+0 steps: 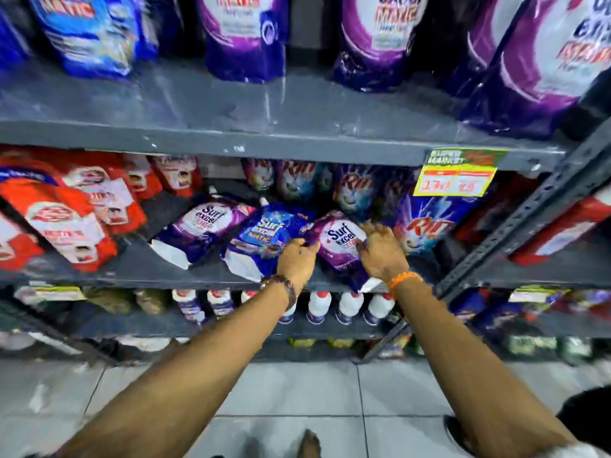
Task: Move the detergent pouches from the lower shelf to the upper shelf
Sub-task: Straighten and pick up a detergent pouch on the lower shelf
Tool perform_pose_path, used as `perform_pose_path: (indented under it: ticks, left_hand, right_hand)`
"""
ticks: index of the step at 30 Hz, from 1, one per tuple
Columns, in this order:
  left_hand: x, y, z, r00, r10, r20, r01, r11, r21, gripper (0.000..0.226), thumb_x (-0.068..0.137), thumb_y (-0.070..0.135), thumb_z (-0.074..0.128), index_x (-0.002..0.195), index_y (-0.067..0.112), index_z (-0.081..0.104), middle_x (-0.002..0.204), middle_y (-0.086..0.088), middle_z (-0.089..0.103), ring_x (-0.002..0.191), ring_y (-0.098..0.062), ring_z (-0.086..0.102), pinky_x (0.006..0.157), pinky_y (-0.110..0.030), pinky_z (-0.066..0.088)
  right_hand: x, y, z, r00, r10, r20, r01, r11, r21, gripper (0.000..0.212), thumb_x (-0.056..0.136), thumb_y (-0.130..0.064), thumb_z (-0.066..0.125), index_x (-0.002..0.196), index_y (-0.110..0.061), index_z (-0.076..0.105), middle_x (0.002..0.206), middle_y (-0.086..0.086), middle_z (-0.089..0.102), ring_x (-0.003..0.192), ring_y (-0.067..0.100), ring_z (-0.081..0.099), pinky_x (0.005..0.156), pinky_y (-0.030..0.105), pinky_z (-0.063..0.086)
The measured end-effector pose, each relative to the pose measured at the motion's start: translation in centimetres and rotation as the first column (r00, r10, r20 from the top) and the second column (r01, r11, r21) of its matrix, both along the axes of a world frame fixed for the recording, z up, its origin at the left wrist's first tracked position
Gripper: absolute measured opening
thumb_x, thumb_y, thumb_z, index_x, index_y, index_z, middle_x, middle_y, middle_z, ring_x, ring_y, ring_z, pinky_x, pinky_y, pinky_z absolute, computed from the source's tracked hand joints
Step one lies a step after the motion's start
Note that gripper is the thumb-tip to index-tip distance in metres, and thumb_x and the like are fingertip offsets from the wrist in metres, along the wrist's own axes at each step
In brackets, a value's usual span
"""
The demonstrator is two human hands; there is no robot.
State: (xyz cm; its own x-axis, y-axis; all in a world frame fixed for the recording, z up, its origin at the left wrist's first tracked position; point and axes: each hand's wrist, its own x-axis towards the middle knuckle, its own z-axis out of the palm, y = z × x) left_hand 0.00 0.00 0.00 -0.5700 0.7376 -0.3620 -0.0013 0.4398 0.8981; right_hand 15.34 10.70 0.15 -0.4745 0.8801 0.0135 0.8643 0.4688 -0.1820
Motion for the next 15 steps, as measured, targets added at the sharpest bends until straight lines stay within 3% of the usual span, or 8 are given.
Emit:
perform_pose_path:
  ticks: [2, 8, 12, 15]
  left_hand:
    - [0.8, 1.6, -0.3, 0.978, 0.077, 0.194, -0.066, 0.996, -0.063, 0.049, 0.099, 0.024, 0.058, 0.132, -0.011, 0.053, 0.14, -0.036, 0.052, 0.13, -0.048, 0.052, 0.109, -0.051, 0.042]
    - [1.5, 5.2, -2.0, 0.845, 0.249, 0.473, -0.23, 0.968, -0.097, 0.044, 0.096, 0.022, 0.061, 0.137, 0.008, 0.055, 0.141, -0.013, 0.06, 0.13, -0.03, 0.056, 0.111, -0.04, 0.044]
    - [1.7, 7.0, -3.3, 0.813, 0.269, 0.517, -0.239, 0.963, -0.125, 0.045, 0.095, 0.025, 0.063, 0.136, 0.008, 0.055, 0.135, -0.011, 0.064, 0.118, -0.028, 0.063, 0.091, -0.037, 0.051]
    - [1.3, 7.3, -5.1, 0.88, 0.244, 0.407, -0.193, 0.968, -0.163, 0.047, 0.095, 0.026, 0.064, 0.136, 0.006, 0.056, 0.137, -0.014, 0.063, 0.124, -0.03, 0.062, 0.105, -0.042, 0.051]
  right_hand:
    - [-0.1, 1.2, -0.6, 0.999, -0.004, 0.043, 0.008, 0.996, -0.085, 0.05, 0.101, -0.03, 0.046, 0.143, -0.003, 0.043, 0.139, 0.024, 0.051, 0.127, 0.044, 0.048, 0.106, 0.047, 0.042]
    - [0.6, 2.7, -2.4, 0.997, -0.075, 0.022, 0.078, 0.956, -0.284, 0.05, 0.099, -0.034, 0.047, 0.14, -0.006, 0.039, 0.141, 0.026, 0.051, 0.127, 0.049, 0.052, 0.107, 0.053, 0.044]
    - [1.4, 3.7, -3.6, 0.978, -0.201, -0.057, 0.161, 0.899, -0.406, 0.071, 0.09, -0.044, 0.058, 0.146, -0.007, 0.036, 0.141, 0.022, 0.055, 0.127, 0.044, 0.055, 0.106, 0.047, 0.046]
    - [1.7, 4.5, -4.4, 0.944, -0.299, -0.143, 0.183, 0.831, -0.525, 0.07, 0.089, -0.044, 0.063, 0.144, -0.005, 0.044, 0.141, 0.021, 0.058, 0.127, 0.041, 0.057, 0.105, 0.042, 0.047]
